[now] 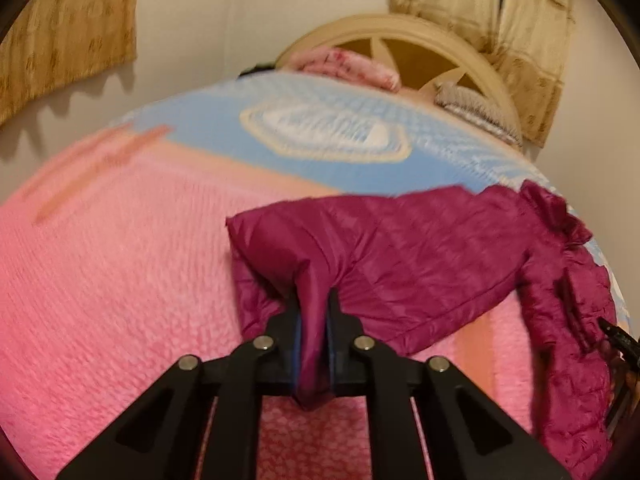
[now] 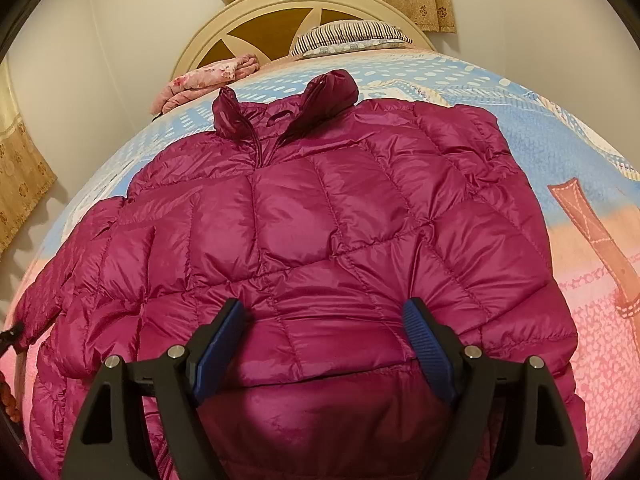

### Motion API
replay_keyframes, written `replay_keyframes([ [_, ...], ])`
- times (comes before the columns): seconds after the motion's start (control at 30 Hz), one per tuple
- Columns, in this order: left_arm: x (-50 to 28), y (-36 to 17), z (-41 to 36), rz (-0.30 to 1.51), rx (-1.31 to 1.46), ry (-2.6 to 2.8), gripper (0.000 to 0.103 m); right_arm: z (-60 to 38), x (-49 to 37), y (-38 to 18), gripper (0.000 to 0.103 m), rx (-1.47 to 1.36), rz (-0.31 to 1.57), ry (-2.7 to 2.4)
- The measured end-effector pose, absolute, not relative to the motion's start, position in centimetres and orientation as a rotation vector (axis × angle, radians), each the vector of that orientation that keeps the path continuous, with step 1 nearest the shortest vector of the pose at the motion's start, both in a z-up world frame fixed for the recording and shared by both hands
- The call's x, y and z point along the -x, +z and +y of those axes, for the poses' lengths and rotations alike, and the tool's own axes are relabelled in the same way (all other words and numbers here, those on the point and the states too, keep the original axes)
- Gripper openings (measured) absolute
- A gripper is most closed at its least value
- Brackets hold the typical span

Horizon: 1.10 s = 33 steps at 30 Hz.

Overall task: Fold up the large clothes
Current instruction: 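Grasp the sleeve cuff with the left tool, then lift the sleeve with the left tool and carry it across the jacket body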

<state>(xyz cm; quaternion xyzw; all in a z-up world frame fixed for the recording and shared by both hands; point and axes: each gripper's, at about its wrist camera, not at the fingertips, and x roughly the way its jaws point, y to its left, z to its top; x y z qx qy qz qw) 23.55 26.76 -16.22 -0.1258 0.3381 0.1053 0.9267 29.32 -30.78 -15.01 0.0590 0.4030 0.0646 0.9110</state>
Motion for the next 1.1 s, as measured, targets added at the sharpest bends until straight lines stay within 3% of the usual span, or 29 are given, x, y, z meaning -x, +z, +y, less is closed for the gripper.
replay_keyframes([
  [0.3,-21.2,-5.8,20.3,0.479,0.070,0.144,0.009,-31.4,-29.0,-14.9,0.082,-0.167,0.817,0.152],
  [0.53,-22.2,-0.6,14.4,0.386,-0.029,-0.018,0.009,-31.0,-29.1,-15.0,0.083,-0.151,0.823,0.145],
  [0.87,-23.5,-0.7,3.2,0.369,-0.190,-0.234,0.008,-32.1,-28.6,-14.8,0.084,-0.222,0.797,0.170],
  [1.1,-24.8,-5.6,-4.1,0.458,-0.270,-0.369,0.008,-32.6,-28.4,-14.8,0.084,-0.261,0.786,0.185],
])
